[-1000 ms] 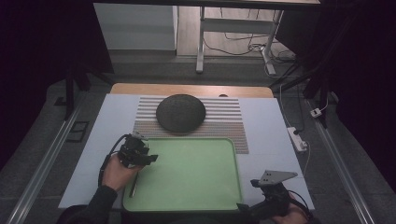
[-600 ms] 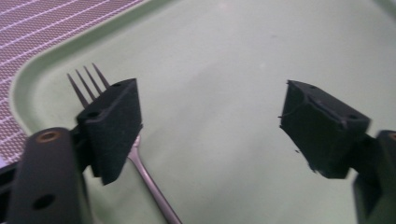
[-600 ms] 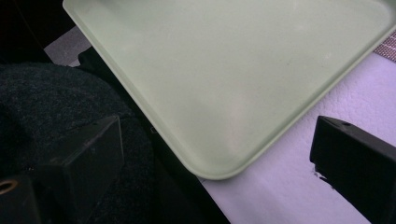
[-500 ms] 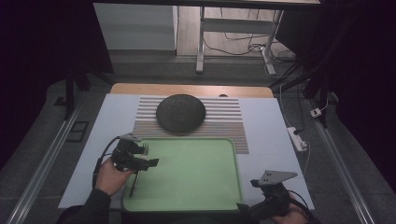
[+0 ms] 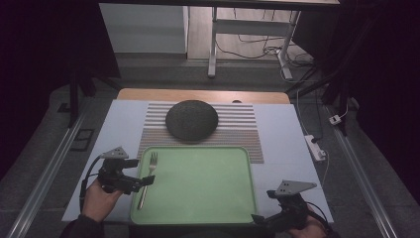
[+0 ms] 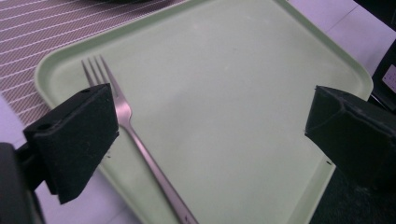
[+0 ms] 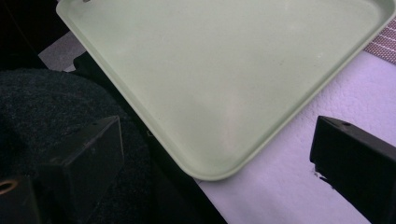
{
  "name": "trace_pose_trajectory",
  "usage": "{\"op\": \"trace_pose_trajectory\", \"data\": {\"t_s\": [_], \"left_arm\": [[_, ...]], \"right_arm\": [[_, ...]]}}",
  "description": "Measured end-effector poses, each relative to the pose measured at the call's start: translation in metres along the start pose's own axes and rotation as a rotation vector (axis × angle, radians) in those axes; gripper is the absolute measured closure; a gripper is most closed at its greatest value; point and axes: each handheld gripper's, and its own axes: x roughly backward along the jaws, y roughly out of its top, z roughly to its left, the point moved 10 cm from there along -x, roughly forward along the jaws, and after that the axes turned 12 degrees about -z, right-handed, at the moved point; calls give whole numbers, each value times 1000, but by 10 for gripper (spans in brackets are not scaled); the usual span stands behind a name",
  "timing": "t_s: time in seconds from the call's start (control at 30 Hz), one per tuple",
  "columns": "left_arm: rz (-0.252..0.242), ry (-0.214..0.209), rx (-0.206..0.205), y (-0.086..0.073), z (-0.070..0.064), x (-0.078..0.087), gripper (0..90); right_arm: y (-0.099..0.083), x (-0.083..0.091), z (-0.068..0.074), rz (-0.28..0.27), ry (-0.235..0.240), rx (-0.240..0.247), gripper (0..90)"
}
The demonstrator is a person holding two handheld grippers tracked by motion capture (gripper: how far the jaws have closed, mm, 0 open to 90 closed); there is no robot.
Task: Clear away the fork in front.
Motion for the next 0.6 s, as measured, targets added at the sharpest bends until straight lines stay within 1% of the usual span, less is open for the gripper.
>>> {"op": "trace_pose_trajectory", "data": {"t_s": [0.17, 0.37, 0.6], "left_arm": [[-12, 11, 3, -8, 0, 15, 17], [-31, 22, 20, -18, 1, 33, 14], [-67, 41, 33, -27, 2, 54, 12]], "right_arm": [[0, 0, 0, 0, 0, -4, 30], [-1, 0, -1, 6, -3, -4, 30], [0, -1, -1, 4, -7, -10, 30]]}}
